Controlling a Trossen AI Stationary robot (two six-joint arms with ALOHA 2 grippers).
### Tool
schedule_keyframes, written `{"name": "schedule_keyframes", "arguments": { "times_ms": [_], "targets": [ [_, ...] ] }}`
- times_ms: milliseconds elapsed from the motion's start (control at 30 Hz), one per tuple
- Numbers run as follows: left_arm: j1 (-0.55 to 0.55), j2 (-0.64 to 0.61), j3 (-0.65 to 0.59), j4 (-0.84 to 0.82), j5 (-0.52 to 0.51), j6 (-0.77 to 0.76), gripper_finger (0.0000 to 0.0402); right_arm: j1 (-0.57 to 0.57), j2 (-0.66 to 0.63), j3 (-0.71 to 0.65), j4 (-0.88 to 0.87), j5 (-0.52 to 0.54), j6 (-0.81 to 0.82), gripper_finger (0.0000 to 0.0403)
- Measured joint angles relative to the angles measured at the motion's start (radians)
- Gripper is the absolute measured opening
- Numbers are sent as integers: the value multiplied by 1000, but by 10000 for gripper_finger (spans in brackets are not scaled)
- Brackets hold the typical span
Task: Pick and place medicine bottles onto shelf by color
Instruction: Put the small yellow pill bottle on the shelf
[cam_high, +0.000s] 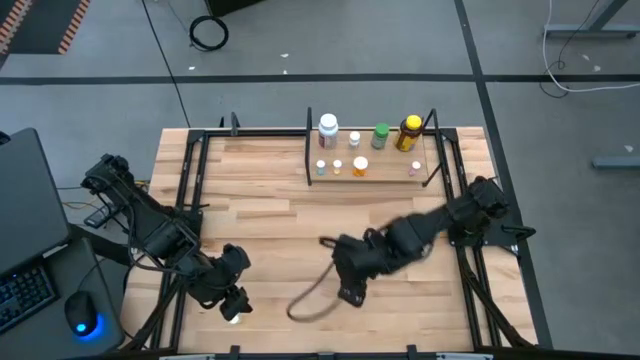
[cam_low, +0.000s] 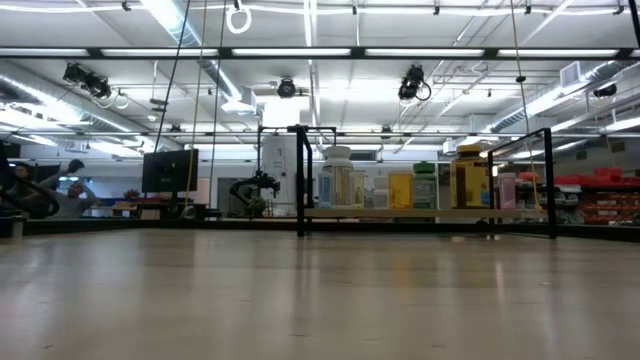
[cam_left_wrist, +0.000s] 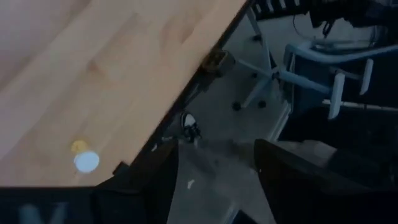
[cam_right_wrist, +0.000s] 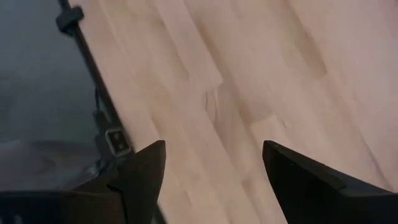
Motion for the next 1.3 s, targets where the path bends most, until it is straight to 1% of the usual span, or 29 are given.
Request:
{"name": "schedule_keyframes", "arguments": {
  "times_ms": [33, 67, 200, 233, 300, 467, 600, 700, 767, 867, 1000, 1100, 1300],
  "targets": [
    [0, 0, 0, 0, -23, 3, 215, 19, -1, -12, 13, 34, 17, 277],
    [1, 0, 0, 3, -57, -3, 212, 38, -1, -25, 11, 48, 43, 277],
    [29, 0, 0, 65, -214, -99, 204, 113, -1, -64, 3, 51, 151, 277],
    [39, 0, 0, 85, -241, -100, 202, 130, -1, -78, 9, 58, 175, 277],
    [65, 0, 0, 130, -261, -59, 197, 159, 0, -110, 19, 81, 221, 277],
    [138, 0, 0, 221, -231, 81, 186, 196, 0, -191, 76, 98, 345, 277],
    [157, 0, 0, 269, -157, 141, 178, 226, 0, -246, 136, 116, 476, 277],
    [116, 0, 0, 241, -115, 171, 172, 249, 0, -273, 176, 112, 521, 277],
    [84, 0, 0, 193, -111, 176, 169, 270, 0, -276, 180, 113, 553, 277],
    [39, 0, 0, 104, -109, 162, 166, 306, 0, -286, 177, 154, 619, 277],
    [-23, 0, 0, 28, -76, 135, 165, 331, 0, -302, 181, 202, 703, 277],
    [-88, 0, 0, 44, -70, 71, 164, 333, 0, -324, 189, 219, 726, 277],
    [-217, 24, 1, 87, -69, -32, 164, 322, 0, -361, 216, 209, 711, 277]
  ]
}}
